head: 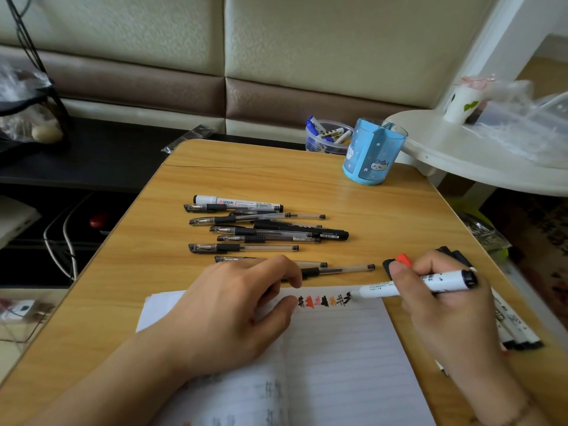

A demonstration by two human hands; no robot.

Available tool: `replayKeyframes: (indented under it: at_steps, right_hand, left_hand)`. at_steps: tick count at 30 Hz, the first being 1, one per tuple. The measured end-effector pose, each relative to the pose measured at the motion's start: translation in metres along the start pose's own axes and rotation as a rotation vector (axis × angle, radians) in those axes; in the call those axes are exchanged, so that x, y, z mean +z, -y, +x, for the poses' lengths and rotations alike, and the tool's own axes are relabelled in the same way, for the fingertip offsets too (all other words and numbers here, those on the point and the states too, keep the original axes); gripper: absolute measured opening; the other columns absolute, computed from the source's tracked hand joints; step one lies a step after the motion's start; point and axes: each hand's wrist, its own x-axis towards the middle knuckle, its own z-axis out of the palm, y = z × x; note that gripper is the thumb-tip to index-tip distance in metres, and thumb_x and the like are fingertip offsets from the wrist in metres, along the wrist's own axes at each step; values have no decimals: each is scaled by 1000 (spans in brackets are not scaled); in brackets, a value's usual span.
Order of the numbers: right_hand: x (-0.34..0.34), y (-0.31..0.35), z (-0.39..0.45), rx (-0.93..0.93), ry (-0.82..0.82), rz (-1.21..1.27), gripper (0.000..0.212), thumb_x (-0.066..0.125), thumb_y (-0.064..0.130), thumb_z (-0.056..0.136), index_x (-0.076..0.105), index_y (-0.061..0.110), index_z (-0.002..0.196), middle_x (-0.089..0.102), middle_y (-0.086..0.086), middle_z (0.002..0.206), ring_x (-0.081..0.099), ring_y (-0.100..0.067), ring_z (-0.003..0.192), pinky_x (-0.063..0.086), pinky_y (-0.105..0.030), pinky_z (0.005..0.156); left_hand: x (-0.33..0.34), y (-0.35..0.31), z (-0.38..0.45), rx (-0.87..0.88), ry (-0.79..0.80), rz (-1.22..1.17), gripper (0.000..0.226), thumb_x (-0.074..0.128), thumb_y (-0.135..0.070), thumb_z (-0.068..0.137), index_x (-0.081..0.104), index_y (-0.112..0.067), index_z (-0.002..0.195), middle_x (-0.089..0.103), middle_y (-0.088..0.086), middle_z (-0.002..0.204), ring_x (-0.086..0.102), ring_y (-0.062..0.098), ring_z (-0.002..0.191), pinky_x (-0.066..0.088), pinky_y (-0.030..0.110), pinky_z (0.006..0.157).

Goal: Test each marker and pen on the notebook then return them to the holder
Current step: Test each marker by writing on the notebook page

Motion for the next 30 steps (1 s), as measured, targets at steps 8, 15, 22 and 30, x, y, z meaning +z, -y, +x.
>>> replayKeyframes:
  at_steps: [8, 15, 22, 30]
  right_hand:
    - [-2, 5, 0, 44, 23, 22, 36, 58, 43, 82, 46, 25, 52, 45, -2, 41, 39, -15, 36, 56, -49, 59]
    - [-4, 10, 1, 122, 28, 93, 37, 58, 45, 78, 46, 21, 52, 39, -1, 39, 34, -17, 34, 44, -39, 41]
    - [-5, 25, -1, 211, 108, 601, 46, 79, 61, 61, 65, 18, 71, 50, -2, 48, 43, -20, 43, 37, -22, 43]
    - [-4, 33, -2, 220, 152, 678, 45, 81, 59, 59, 69, 17, 69, 58, -5, 51, 48, -19, 41, 41, -20, 43]
  left_hand:
    - [-3, -1, 2, -2, 10, -44, 36, 47, -10, 74, 59, -23, 106, 42, -19, 85, 43, -7, 79, 32, 8, 66]
    - [1, 3, 3, 48, -41, -108, 54, 41, 11, 83, 53, -19, 126, 54, -15, 111, 53, -1, 106, 37, 10, 90]
    - [6, 6, 6, 37, -119, -98, 37, 63, -20, 89, 60, -20, 126, 71, -6, 107, 66, 7, 98, 49, 16, 81]
    - [4, 5, 8, 86, -114, -66, 29, 60, -28, 91, 63, -23, 119, 55, -22, 93, 55, -4, 86, 40, 7, 76]
